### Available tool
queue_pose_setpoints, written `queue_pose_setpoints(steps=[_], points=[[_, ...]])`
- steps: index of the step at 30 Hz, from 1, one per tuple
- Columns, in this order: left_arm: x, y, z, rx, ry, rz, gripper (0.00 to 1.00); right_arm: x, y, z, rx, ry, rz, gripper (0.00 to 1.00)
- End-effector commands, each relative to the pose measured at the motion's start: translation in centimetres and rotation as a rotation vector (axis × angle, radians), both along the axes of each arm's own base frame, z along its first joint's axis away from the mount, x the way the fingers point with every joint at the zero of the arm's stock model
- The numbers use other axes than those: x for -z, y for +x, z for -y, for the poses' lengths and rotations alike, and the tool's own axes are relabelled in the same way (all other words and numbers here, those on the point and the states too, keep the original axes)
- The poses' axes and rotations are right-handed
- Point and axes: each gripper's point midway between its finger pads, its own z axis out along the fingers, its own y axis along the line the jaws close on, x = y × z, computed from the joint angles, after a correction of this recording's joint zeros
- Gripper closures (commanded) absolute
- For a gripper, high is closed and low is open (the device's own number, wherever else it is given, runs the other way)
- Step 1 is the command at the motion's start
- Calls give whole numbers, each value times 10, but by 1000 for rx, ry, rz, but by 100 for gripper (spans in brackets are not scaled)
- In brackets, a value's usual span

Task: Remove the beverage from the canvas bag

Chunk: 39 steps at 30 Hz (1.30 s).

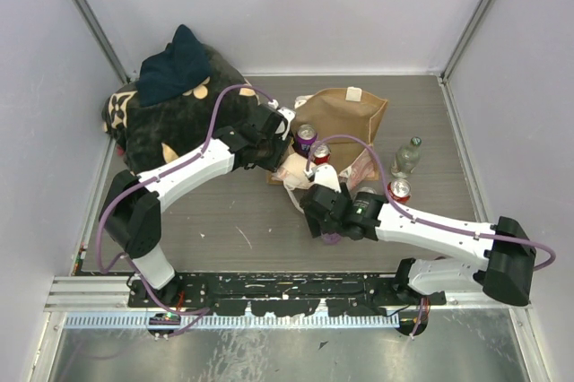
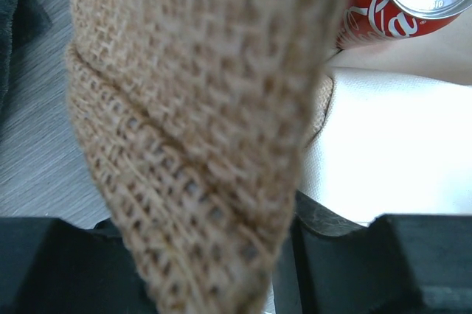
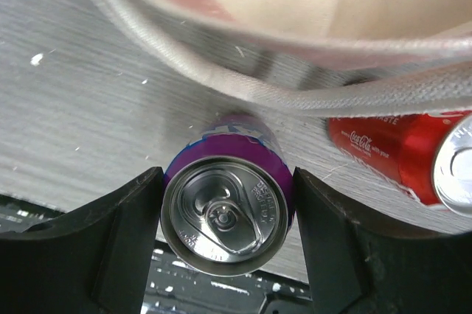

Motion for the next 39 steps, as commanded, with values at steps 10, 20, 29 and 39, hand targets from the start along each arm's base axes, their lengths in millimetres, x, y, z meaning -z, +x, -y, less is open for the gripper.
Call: queue_pose_setpoints(steps=[10,20,29,39], points=[[1,0,-7,-29,15,8,52,12,36,-7,111,158,61,95],[2,-5,-11,-18,26,6,51,-61,39,0,99,180,133,0],[-4,-10,-13,-9,3,18,51,-179,86,-27,77,193,340,13],[-7,-14,-12,-27,-41,26,51,-136,159,-11,226,130,231,30]])
